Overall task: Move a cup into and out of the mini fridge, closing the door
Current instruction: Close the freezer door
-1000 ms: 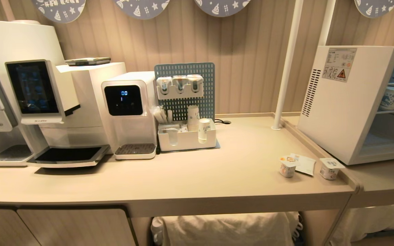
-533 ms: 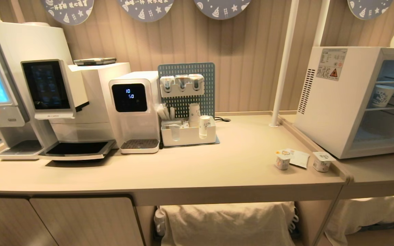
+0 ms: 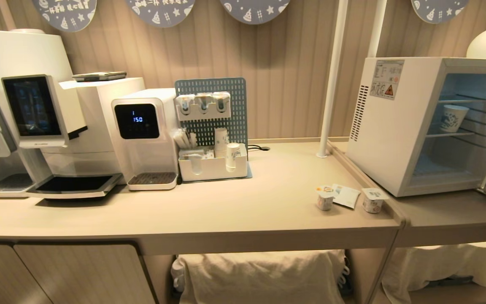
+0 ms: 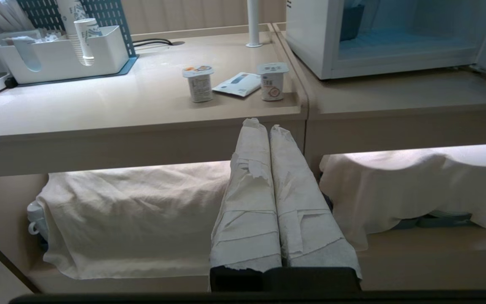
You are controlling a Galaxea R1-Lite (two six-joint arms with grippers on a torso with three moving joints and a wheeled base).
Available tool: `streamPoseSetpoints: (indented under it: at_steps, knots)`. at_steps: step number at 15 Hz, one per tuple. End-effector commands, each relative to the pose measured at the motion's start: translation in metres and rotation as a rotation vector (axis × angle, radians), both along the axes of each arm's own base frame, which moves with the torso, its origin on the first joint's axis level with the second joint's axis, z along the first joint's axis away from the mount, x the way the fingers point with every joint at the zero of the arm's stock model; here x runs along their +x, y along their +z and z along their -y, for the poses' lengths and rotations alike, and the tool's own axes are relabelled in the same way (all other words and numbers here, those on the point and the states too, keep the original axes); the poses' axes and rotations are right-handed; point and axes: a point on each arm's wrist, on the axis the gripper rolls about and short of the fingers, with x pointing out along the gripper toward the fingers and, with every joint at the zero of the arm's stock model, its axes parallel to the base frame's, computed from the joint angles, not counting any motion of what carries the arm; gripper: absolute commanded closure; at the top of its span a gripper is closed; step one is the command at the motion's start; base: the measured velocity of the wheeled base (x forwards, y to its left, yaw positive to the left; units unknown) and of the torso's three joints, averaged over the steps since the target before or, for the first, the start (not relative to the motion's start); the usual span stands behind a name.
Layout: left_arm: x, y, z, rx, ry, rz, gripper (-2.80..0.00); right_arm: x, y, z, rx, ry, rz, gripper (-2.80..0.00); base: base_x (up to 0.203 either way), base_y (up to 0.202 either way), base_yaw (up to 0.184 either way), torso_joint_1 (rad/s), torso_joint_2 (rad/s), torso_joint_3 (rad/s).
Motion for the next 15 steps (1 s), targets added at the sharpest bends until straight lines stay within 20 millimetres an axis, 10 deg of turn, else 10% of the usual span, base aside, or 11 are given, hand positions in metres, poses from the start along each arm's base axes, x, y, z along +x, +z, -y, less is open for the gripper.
streamPoseSetpoints:
  at_steps: [1, 15]
  knots:
    - [0.0002, -0.0004, 0.0, 0.0, 0.002, -0.003, 0.0, 0.0002, 0.0001, 0.0, 0.0, 0.0, -0.003, 0.0, 0.0, -0.195, -0.004, 0.002, 0.0, 0.003]
    - [0.0002, -0.0004, 0.0, -0.001, 0.002, -0.003, 0.0, 0.0, 0.0, 0.0, -0.002, 0.0, -0.005, 0.0, 0.0, -0.193, 0.001, 0.002, 0.0, 0.005]
